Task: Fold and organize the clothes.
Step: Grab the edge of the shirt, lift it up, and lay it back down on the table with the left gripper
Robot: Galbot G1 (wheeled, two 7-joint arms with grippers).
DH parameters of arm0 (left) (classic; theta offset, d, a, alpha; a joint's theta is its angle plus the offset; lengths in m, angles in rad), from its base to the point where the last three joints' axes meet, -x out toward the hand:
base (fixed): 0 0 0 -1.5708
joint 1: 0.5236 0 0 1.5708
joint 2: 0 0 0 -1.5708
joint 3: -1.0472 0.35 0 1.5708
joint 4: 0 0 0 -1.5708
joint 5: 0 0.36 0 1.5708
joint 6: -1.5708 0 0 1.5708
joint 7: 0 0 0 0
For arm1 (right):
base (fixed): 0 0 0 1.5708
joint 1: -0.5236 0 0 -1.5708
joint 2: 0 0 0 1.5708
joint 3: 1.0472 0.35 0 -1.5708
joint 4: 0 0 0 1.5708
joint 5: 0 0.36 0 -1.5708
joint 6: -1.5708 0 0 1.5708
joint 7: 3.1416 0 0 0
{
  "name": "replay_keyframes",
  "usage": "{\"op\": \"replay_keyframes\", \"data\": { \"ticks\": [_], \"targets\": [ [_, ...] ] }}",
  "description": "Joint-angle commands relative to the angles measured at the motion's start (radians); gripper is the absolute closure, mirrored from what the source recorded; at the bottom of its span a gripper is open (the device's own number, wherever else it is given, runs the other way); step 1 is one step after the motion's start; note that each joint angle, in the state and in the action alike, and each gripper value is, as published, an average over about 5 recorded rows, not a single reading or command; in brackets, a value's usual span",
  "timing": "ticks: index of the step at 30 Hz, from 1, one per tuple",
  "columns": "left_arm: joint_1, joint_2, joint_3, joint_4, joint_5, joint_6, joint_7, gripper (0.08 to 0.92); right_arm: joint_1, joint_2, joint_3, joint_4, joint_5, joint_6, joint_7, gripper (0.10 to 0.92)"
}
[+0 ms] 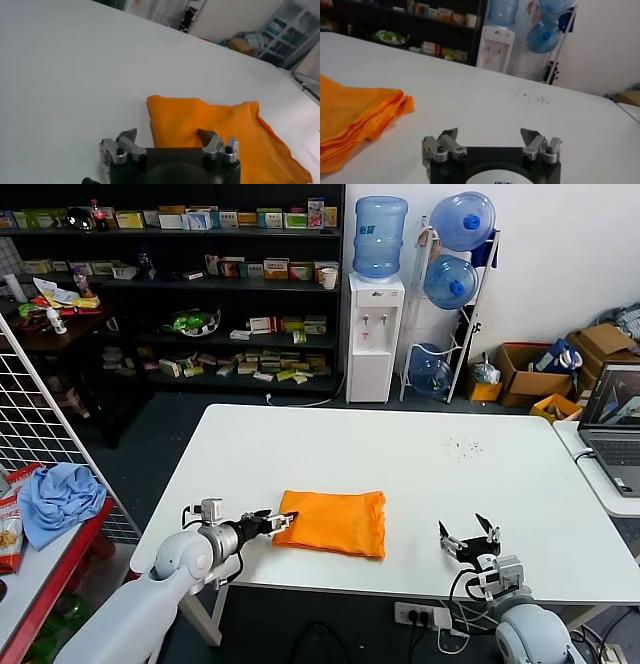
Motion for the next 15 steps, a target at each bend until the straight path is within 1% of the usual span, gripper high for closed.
{"op": "replay_keyframes", "data": {
  "ticks": [1, 7, 10, 15],
  "targets": [
    [-0.021, -0.049, 0.004, 0.065, -0.019, 0.040, 0.032, 0.177, 0.000, -0.002, 0.004, 0.001, 0.003, 0.000, -0.005, 0.203],
    [-0.018, -0.057, 0.016, 0.064, -0.001, 0.056, 0.037, 0.189, -0.001, -0.006, 0.009, 0.008, 0.009, -0.003, -0.005, 0.203],
    [-0.010, -0.055, 0.018, 0.051, 0.005, 0.061, 0.041, 0.251, -0.003, -0.008, 0.012, 0.011, 0.012, -0.004, -0.005, 0.203],
    [-0.002, -0.054, 0.018, 0.030, 0.009, 0.060, 0.043, 0.398, -0.005, -0.006, 0.014, 0.019, 0.014, -0.007, -0.003, 0.203]
  ]
}}
